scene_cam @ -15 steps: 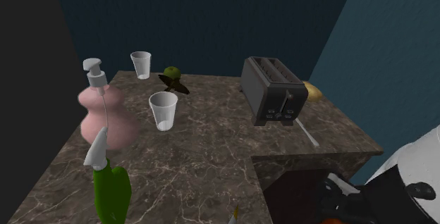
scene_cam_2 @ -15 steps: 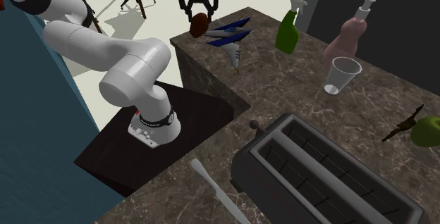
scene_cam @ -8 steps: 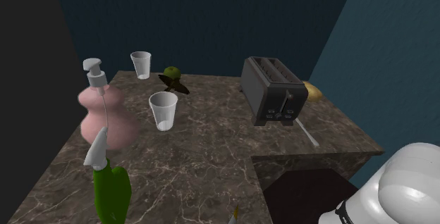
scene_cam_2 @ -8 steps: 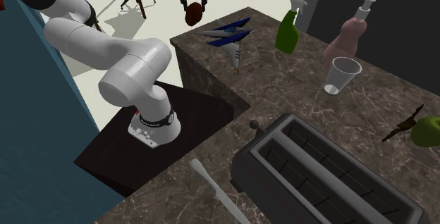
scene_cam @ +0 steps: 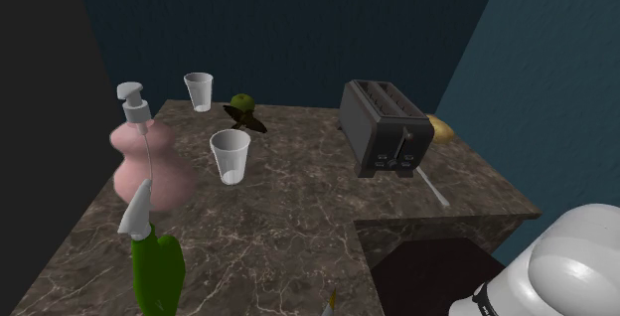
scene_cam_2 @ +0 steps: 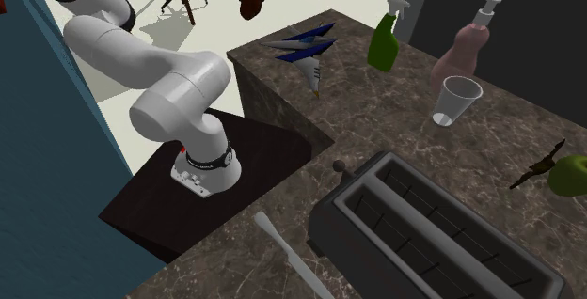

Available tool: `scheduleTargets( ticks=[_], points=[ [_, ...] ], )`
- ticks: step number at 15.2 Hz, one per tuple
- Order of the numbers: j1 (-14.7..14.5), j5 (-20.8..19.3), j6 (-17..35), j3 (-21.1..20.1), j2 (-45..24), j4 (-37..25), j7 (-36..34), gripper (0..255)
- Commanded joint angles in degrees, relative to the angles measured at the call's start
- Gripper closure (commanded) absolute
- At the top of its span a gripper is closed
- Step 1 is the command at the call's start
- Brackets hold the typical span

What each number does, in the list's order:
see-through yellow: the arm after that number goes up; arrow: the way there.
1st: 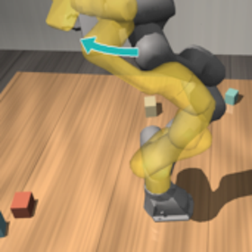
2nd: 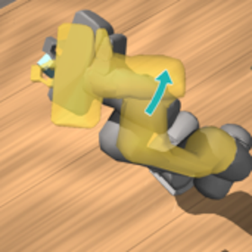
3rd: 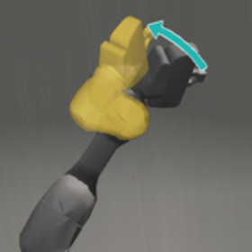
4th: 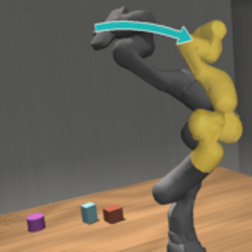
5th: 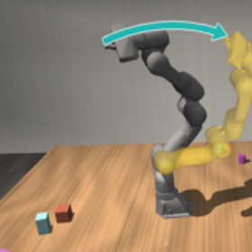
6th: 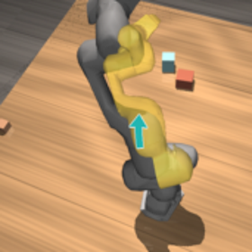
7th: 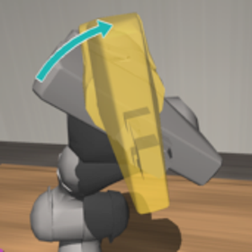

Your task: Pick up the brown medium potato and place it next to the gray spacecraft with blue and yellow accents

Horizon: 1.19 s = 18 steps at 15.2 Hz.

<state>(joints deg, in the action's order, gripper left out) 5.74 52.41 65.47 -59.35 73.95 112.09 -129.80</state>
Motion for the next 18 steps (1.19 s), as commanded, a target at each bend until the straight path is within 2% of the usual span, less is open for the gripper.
scheduleTargets(
  ticks=[1,7,18],
  points=[
    [1.6,2.1,-0.5,-2.0,-0.7,-4.4,-3.4,255],
    [7.8,7.0,-1.9,-7.3,-3.3,-18.4,-12.5,255],
    [5.1,10.3,2.6,-10.5,1.3,-11.3,-11.4,255]
  ],
)
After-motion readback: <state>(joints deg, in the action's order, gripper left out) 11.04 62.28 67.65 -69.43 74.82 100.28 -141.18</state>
